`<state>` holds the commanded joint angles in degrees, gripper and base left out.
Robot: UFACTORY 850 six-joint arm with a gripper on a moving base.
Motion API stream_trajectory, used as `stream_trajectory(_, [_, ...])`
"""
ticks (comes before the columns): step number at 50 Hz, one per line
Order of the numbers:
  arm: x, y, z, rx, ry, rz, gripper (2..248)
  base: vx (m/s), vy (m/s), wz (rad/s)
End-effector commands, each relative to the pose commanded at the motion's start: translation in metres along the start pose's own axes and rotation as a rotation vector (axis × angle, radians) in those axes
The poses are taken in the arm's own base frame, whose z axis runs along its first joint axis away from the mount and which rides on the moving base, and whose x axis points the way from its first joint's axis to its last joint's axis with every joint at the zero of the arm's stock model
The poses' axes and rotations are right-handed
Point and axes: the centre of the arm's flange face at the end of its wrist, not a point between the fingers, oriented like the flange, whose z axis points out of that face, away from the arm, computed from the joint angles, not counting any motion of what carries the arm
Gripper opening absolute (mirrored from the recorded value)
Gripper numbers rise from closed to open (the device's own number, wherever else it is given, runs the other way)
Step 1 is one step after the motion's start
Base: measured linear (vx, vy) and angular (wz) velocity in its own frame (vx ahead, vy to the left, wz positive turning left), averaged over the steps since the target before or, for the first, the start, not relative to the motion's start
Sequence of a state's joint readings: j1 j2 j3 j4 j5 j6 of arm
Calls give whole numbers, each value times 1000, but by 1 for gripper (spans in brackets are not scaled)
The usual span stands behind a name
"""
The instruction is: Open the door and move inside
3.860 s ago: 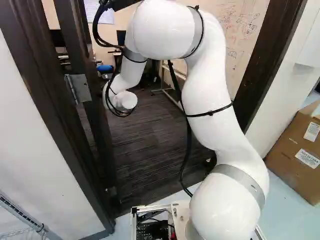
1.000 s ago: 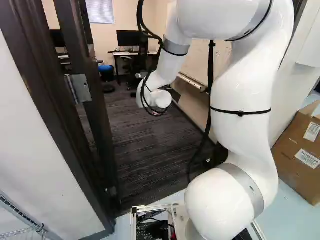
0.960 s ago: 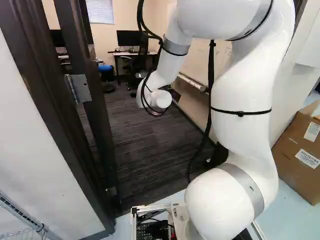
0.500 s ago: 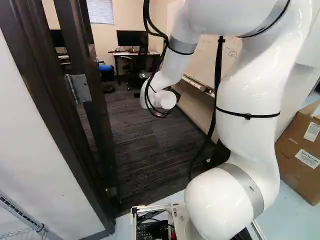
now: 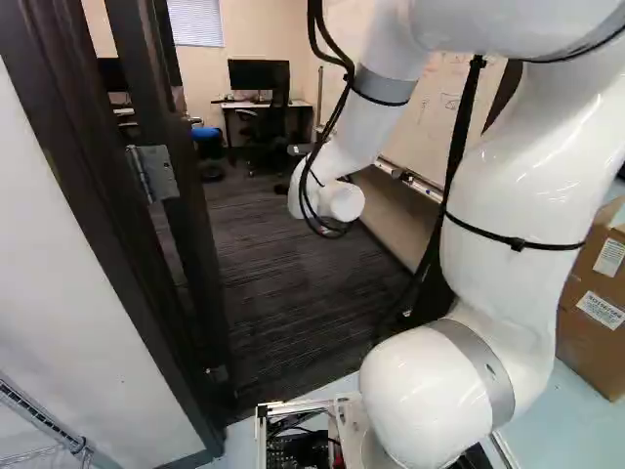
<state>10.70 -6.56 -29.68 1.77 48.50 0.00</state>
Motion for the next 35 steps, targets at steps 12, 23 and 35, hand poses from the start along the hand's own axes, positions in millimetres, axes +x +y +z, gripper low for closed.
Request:
stream_trajectory(12, [-12,17,-35,-35,-2,8,247,0,0,0])
stream_trajectory(23, [-25,30,-67,-66,-4,16,247,0,0,0])
stream_trajectory(35, [-40,40,-96,-95,-6,24,247,0,0,0])
